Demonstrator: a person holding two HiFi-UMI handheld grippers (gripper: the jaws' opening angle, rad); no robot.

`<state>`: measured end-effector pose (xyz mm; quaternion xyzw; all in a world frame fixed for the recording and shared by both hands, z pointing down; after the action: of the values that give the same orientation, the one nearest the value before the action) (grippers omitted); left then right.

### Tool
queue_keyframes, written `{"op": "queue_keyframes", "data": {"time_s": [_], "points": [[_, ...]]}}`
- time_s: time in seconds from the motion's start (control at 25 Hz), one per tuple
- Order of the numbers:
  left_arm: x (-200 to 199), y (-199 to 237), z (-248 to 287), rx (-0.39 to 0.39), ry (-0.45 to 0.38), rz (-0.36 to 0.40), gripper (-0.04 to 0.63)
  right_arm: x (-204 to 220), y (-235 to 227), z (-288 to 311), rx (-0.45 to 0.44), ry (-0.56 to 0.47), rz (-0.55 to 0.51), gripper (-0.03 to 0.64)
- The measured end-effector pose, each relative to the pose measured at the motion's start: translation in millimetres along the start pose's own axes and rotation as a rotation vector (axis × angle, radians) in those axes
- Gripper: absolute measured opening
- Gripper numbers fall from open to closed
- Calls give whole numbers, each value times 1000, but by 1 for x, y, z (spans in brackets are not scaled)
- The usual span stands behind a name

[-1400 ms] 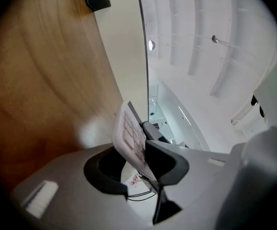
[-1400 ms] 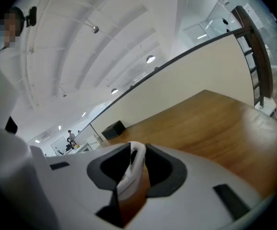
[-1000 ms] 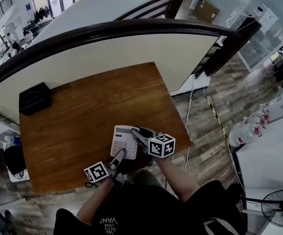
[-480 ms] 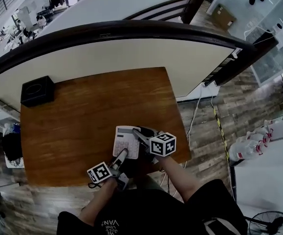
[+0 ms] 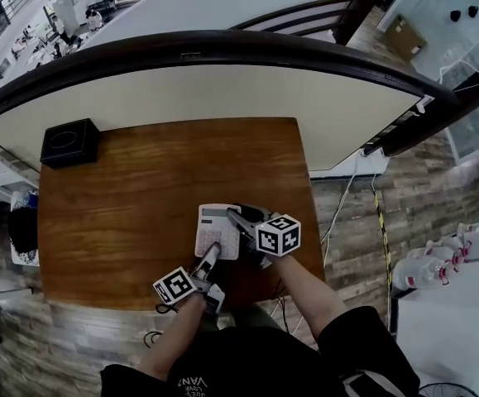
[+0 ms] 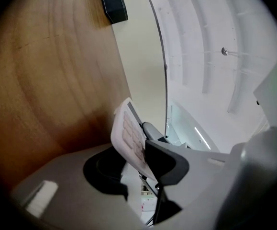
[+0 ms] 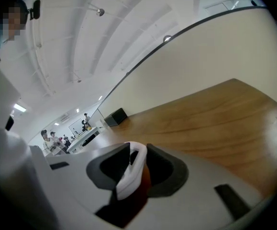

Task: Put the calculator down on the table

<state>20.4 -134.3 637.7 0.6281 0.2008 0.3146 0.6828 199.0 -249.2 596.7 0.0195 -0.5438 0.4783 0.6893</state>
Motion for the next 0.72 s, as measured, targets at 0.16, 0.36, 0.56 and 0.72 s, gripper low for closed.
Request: {"op": "queue_keyframes", "data": {"time_s": [0.16, 0.36, 0.56, 0.72], "points": [[0, 1, 9, -24, -39, 17, 129, -3, -9, 8, -22, 13, -25, 95], [1, 3, 14, -68, -50, -7, 129, -5, -12, 14, -15, 29, -82, 95], [0, 4, 16, -124, -18, -53, 129, -6, -10, 18, 9, 58, -126, 98], [2, 3, 17, -161, -8, -71, 130, -5, -10, 18, 14, 69, -151, 101]]}}
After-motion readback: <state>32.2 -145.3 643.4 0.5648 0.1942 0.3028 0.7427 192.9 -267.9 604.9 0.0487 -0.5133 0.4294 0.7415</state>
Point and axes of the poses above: the fingertips, and each gripper's own axes: z forward along the fingers, y to its left, x out of its underside, the point moved 9 cm from there along -z, backward along the fingers, and after that the axes turned 1 degree about x, right-handed, at the moved point
